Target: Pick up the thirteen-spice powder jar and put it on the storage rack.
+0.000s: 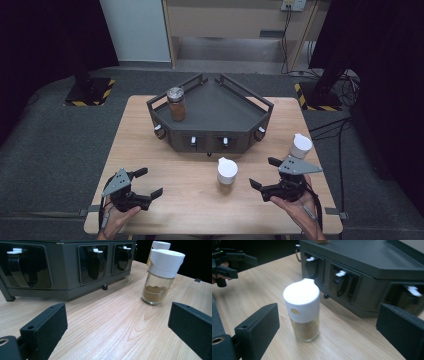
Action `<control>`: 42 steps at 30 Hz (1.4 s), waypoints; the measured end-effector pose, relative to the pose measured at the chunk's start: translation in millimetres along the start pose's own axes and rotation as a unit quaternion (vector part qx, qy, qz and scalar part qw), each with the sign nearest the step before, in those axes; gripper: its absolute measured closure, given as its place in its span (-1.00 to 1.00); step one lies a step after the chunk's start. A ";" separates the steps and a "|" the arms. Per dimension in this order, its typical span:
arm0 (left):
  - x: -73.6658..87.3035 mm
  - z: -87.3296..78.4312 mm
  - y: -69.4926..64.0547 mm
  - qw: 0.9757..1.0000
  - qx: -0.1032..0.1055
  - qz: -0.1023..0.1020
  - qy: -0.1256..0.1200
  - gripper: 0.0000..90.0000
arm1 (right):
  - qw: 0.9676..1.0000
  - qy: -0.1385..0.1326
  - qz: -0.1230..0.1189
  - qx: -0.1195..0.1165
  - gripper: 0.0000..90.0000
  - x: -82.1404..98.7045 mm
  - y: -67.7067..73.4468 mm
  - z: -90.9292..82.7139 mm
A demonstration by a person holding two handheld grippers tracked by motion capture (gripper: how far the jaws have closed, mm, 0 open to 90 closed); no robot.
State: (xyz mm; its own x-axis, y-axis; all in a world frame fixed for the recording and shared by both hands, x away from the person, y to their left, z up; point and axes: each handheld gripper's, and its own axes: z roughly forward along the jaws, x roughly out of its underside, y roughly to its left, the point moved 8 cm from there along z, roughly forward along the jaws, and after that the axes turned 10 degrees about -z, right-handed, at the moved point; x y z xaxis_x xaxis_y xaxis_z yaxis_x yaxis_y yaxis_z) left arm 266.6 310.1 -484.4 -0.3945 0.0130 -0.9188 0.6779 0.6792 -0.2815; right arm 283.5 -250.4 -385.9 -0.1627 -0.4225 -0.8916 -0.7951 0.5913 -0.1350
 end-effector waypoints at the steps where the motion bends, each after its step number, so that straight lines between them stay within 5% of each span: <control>1: 0.0 0.1 -0.2 1.000 -0.001 0.001 0.000 -0.97 | 1.000 0.002 -0.003 -0.005 -0.88 -1.5 0.4 4.6; 21: -0.3 1.2 -1.1 1.000 0.001 0.004 0.006 -0.97 | 0.998 0.008 -0.009 -0.057 -0.86 -18.6 7.8 67.3; 32: -0.4 1.4 -1.3 1.000 0.002 0.004 0.007 -0.97 | 0.998 0.024 -0.001 -0.060 -0.80 -8.7 12.3 92.1; 42: -0.5 1.4 -1.3 1.000 0.002 0.005 0.008 -0.97 | 0.999 0.009 0.005 -0.043 -0.64 6.8 21.3 102.6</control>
State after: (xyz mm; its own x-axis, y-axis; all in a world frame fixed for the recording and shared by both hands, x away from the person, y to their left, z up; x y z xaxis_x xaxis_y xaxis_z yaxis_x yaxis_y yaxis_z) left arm 266.8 308.2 -484.0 -0.3974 0.0312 -0.9171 0.6846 0.6756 -0.2737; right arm 325.4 -170.2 -439.1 -0.1810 -0.4288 -0.8851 -0.8407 0.5345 -0.0870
